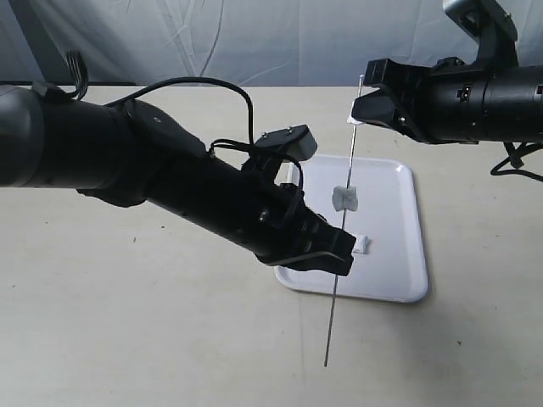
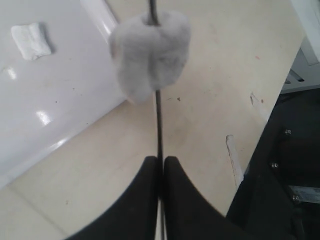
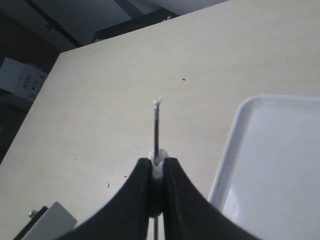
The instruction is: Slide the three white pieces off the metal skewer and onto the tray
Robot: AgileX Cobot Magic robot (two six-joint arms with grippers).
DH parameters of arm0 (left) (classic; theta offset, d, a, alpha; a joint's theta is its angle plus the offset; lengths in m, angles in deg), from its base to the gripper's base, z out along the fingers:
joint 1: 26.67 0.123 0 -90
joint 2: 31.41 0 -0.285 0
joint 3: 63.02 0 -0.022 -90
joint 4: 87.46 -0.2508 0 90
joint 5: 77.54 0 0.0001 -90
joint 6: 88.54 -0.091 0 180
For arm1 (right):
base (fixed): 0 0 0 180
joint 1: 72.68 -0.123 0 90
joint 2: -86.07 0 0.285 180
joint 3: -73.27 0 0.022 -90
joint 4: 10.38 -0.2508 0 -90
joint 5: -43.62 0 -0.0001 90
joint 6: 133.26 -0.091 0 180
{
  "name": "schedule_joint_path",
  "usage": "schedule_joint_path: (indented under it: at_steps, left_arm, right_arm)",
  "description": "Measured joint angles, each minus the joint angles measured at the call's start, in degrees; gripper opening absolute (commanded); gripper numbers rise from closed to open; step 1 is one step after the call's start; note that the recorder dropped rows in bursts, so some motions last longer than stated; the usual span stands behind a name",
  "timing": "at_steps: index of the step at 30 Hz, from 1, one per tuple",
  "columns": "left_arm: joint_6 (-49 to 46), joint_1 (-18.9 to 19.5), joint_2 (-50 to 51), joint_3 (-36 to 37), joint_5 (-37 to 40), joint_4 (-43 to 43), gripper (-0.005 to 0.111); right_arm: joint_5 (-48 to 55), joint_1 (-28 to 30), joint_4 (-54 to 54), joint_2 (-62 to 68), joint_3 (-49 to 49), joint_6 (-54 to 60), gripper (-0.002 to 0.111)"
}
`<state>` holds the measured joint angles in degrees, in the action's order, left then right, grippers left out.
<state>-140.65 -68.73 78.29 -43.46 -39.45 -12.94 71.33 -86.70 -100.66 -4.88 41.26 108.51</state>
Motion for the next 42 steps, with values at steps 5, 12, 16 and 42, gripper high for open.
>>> schedule_joint_path:
  at_steps: [5,12,16,42]
  left_arm:
    - [1.0,-1.0,0.0,0.0,0.0,0.3,0.0]
    - [2.1,-2.3,-0.5,2.0,-0.4,-0.3,0.0]
    - [2.0,-2.5,-1.5,4.1,-0.9,-1.4,0.0]
    - [12.1,6.6,-8.3,5.6,-1.0,-22.8,0.0]
  right_arm:
    - [-0.2,0.0,0.0,0.0,0.9,0.0,0.002]
    - [-2.0,0.0,0.0,0.0,1.3,0.0,0.002]
    - [-3.1,0.0,-0.3,0.0,1.5,0.0,0.002]
    - [-3.5,0.0,18.0,3.1,1.6,-13.5,0.002]
